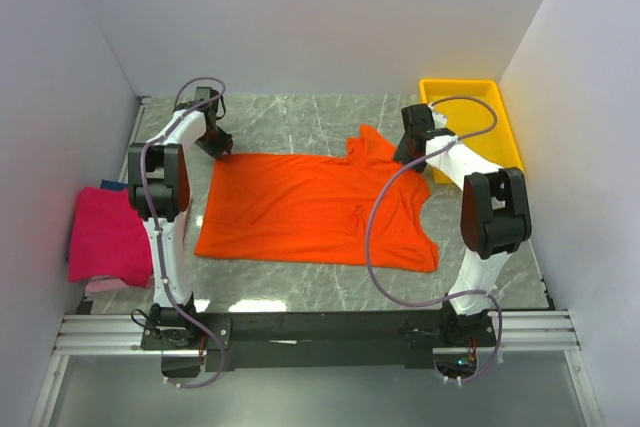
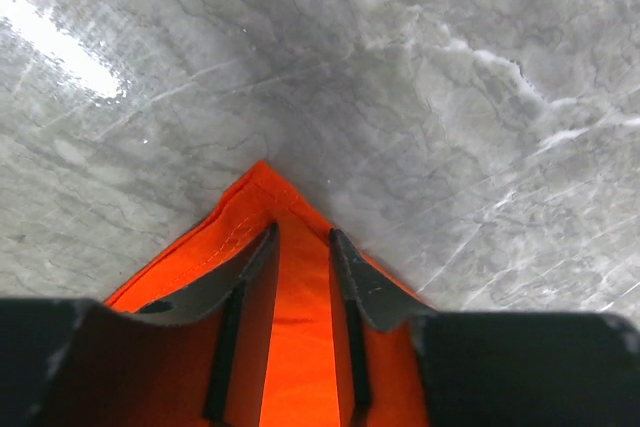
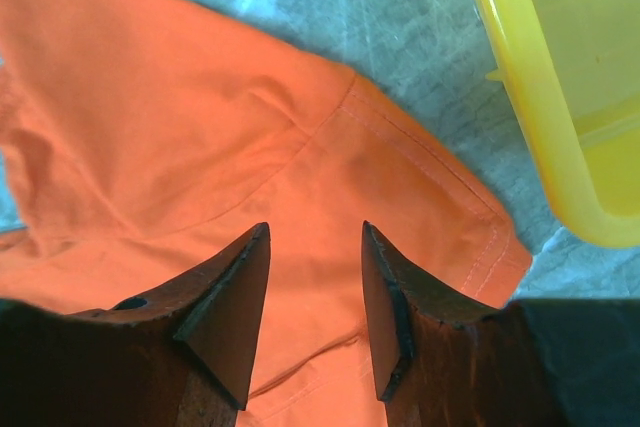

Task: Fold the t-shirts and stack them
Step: Fold the tshirt

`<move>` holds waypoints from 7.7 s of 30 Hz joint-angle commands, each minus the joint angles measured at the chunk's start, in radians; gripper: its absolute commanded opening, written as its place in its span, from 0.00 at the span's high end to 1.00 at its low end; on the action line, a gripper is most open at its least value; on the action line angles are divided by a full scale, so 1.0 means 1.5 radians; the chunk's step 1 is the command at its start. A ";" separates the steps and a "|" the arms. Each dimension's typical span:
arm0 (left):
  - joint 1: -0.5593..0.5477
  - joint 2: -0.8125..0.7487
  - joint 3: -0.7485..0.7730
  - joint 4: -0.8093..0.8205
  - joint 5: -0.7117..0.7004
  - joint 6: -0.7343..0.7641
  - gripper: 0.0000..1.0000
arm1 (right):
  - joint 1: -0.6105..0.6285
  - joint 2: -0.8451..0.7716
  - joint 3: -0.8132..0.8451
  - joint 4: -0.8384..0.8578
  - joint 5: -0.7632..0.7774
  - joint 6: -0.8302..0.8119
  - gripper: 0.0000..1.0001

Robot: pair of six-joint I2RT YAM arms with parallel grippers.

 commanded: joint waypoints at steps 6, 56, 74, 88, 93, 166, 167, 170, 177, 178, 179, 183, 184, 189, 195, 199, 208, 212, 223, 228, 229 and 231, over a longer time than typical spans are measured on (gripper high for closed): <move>0.003 0.006 0.007 -0.010 -0.028 -0.014 0.77 | -0.019 0.025 0.030 0.004 -0.005 -0.017 0.47; 0.020 -0.025 -0.040 0.088 0.068 -0.006 0.99 | -0.058 0.204 0.234 -0.095 0.010 -0.015 1.00; 0.049 -0.158 -0.116 0.143 0.107 0.000 0.99 | -0.061 0.014 0.131 -0.067 0.025 -0.021 1.00; 0.052 -0.096 -0.083 0.111 0.091 -0.017 0.71 | -0.060 -0.010 0.083 -0.047 0.000 -0.016 1.00; 0.041 -0.065 -0.051 0.098 0.091 -0.026 0.68 | -0.060 0.010 0.094 -0.043 -0.003 -0.016 1.00; 0.090 -0.291 -0.284 0.113 0.062 -0.050 0.99 | -0.060 -0.305 -0.178 -0.017 -0.026 0.009 1.00; 0.092 -0.296 -0.296 0.113 0.066 -0.050 0.99 | -0.059 -0.310 -0.185 -0.017 -0.033 0.010 1.00; 0.096 -0.317 -0.326 0.113 0.070 -0.050 0.99 | -0.060 -0.327 -0.209 -0.016 -0.039 0.014 1.00; 0.100 -0.368 -0.379 0.125 0.076 -0.046 0.99 | -0.060 -0.356 -0.249 -0.012 -0.050 0.017 1.00; 0.100 -0.373 -0.382 0.125 0.075 -0.046 0.99 | -0.060 -0.363 -0.258 -0.011 -0.051 0.018 1.00; 0.101 -0.377 -0.392 0.128 0.074 -0.046 0.99 | -0.060 -0.366 -0.263 -0.010 -0.051 0.019 1.00; 0.103 -0.400 -0.412 0.130 0.078 -0.041 0.99 | -0.060 -0.378 -0.276 -0.011 -0.052 0.018 1.00; 0.103 -0.403 -0.412 0.130 0.078 -0.040 0.99 | -0.060 -0.380 -0.278 -0.011 -0.050 0.019 1.00; 0.113 -0.418 -0.433 0.140 0.082 -0.037 0.99 | -0.061 -0.386 -0.280 -0.014 -0.049 0.019 1.00; 0.122 -0.433 -0.434 0.136 0.094 -0.030 0.99 | -0.060 -0.394 -0.273 -0.025 -0.045 0.017 1.00; 0.131 -0.442 -0.451 0.138 0.098 -0.025 0.99 | -0.060 -0.403 -0.284 -0.026 -0.047 0.019 1.00; 0.137 -0.474 -0.507 0.154 0.114 -0.019 0.99 | -0.061 -0.426 -0.318 -0.024 -0.055 0.021 1.00; 0.137 -0.496 -0.545 0.168 0.120 -0.018 0.99 | -0.060 -0.436 -0.353 -0.009 -0.076 0.027 1.00; 0.137 -0.538 -0.641 0.206 0.142 -0.020 0.77 | -0.061 -0.445 -0.411 0.017 -0.124 0.034 0.58; 0.138 -0.586 -0.620 0.177 0.099 -0.001 0.50 | -0.060 -0.507 -0.382 -0.029 -0.095 0.018 0.49; 0.137 -0.598 -0.610 0.169 0.091 0.005 0.51 | -0.058 -0.515 -0.376 -0.034 -0.097 0.014 0.50; 0.136 -0.606 -0.595 0.159 0.091 0.020 0.55 | -0.049 -0.522 -0.356 -0.034 -0.105 -0.001 0.49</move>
